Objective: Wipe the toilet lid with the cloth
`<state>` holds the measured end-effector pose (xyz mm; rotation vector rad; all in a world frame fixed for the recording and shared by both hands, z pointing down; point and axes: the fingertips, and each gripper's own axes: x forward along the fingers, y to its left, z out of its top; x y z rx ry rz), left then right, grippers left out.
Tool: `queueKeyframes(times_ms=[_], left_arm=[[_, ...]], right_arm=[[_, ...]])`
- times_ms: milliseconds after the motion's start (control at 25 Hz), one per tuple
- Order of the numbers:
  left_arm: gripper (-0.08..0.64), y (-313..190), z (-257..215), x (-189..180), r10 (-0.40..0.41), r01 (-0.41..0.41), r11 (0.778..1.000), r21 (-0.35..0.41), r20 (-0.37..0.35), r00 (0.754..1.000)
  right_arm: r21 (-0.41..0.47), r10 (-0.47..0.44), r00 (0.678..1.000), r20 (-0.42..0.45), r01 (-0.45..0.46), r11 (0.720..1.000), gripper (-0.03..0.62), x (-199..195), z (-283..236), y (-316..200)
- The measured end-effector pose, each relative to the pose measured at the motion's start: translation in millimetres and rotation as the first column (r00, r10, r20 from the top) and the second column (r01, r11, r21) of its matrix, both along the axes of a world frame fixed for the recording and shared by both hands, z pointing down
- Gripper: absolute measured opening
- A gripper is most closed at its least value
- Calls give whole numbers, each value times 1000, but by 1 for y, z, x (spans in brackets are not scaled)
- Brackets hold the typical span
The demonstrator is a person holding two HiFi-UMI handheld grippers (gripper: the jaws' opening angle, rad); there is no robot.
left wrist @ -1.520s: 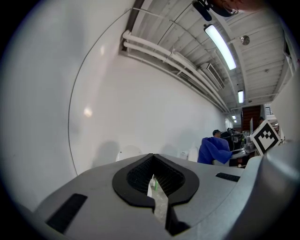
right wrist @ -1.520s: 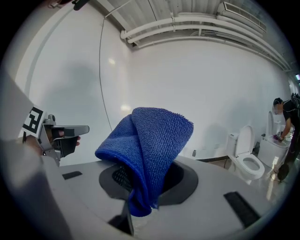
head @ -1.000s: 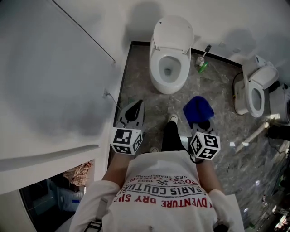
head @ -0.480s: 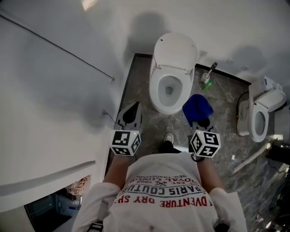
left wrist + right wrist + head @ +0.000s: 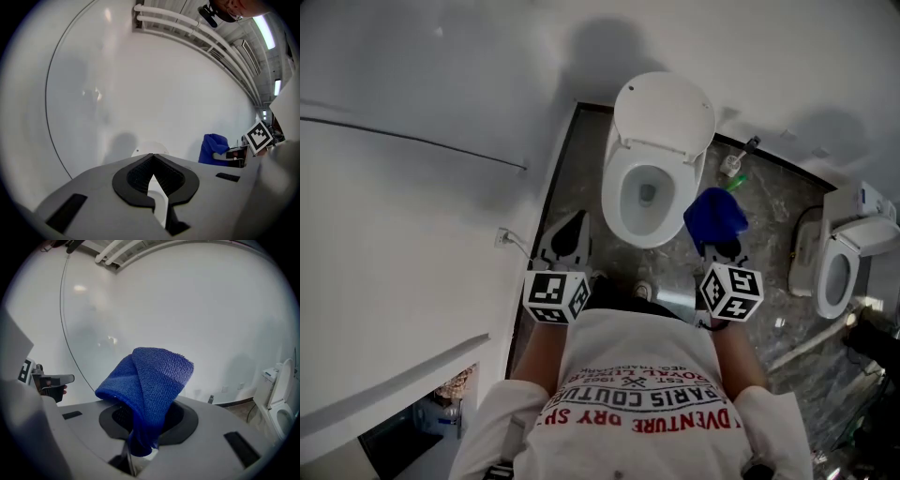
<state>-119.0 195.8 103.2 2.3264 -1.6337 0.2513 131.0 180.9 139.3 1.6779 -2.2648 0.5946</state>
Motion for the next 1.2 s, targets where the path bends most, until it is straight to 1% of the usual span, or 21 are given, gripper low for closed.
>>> queueKeyframes(times_ms=[120, 280, 400, 560, 680, 840, 920, 1040, 1200], left_arm=[[6, -30, 19, -1, 7, -7, 999, -40, -1, 1000], [6, -84, 37, -5, 42, -43, 997, -59, -13, 999], [6, -134, 49, -10, 75, -77, 995, -68, -38, 996], [6, -211, 60, -19, 121, -124, 990, -74, -45, 992], [6, -264, 73, -25, 153, -156, 984, -86, -48, 987], [6, -322, 98, -28, 196, -202, 974, -104, -66, 978], [6, -345, 110, -27, 226, -232, 968, -90, -78, 971], [6, -372, 131, -21, 261, -267, 961, -77, -75, 962], [6, -391, 159, -21, 255, -261, 959, -106, -69, 964]], right_arm=[[-38, -2, 1000, 1, 2, 999, 87, -4, 20, -28], [-63, -17, 1000, -8, 17, 998, 87, -26, 36, -70], [-54, -26, 999, -20, 25, 998, 87, -46, 39, -108], [-58, 1, 1000, -2, -1, 998, 87, -70, 48, -171], [-69, 4, 1000, -7, -4, 998, 87, -89, 61, -217], [-90, 17, 1000, -15, -18, 996, 87, -110, 86, -270], [-90, 24, 999, -20, -26, 996, 87, -118, 100, -295], [-79, 27, 999, -41, -31, 996, 87, -124, 120, -329], [-63, -9, 999, -43, 6, 998, 87, -135, 144, -364]])
